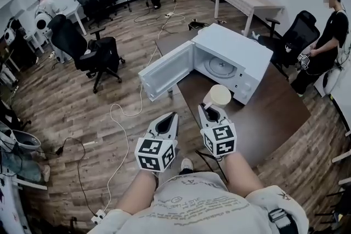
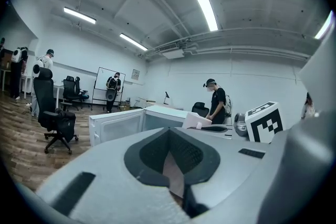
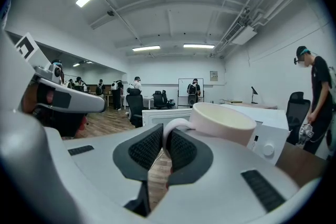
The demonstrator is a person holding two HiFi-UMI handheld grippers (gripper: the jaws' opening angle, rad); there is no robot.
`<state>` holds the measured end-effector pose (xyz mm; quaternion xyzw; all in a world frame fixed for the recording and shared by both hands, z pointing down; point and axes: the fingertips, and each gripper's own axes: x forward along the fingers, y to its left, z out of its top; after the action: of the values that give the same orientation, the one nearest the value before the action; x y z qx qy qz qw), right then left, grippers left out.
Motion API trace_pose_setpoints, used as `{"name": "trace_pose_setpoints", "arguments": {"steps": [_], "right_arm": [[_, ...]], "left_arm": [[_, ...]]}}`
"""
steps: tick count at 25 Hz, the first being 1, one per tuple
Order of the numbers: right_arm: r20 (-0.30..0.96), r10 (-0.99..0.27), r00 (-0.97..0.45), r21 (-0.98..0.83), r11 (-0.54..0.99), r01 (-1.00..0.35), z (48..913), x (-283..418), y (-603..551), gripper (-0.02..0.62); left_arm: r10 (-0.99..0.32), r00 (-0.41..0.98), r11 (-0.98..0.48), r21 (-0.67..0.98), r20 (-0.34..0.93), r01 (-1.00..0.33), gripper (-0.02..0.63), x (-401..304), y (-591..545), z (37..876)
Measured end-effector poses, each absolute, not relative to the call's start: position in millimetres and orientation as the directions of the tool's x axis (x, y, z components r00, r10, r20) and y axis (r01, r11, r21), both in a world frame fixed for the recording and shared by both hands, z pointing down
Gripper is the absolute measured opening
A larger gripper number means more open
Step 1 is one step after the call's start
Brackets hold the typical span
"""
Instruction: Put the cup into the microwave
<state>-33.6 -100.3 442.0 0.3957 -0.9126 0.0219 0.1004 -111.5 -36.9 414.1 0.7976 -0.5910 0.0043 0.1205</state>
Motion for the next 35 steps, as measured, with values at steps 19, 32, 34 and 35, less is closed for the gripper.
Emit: {"name": "trace_pose_setpoints", "arguments": {"steps": [19,32,34,35], "right_arm": [[0.221,-0.732,-0.644,0.071,0.671,-0.738,477,-37,-243,0.032],[0.287,-0.748,-0.598,0.091,0.643,-0.761,533,-40,-315,0.032],[0.291,-0.759,-0.583,0.093,0.628,-0.772,540,-38,-324,0.032],[0.293,-0.765,-0.574,0.094,0.620,-0.779,544,-37,-330,0.032]], "left_arm": [[-0.886,0.403,-0.359,0.214,0.227,-0.909,0.012,-99,-199,433],[-0.858,0.432,-0.368,0.254,0.279,-0.895,0.012,-104,-249,461],[-0.854,0.436,-0.368,0.262,0.285,-0.892,0.012,-105,-253,467],[-0.850,0.440,-0.371,0.263,0.289,-0.891,0.012,-105,-254,470]]}}
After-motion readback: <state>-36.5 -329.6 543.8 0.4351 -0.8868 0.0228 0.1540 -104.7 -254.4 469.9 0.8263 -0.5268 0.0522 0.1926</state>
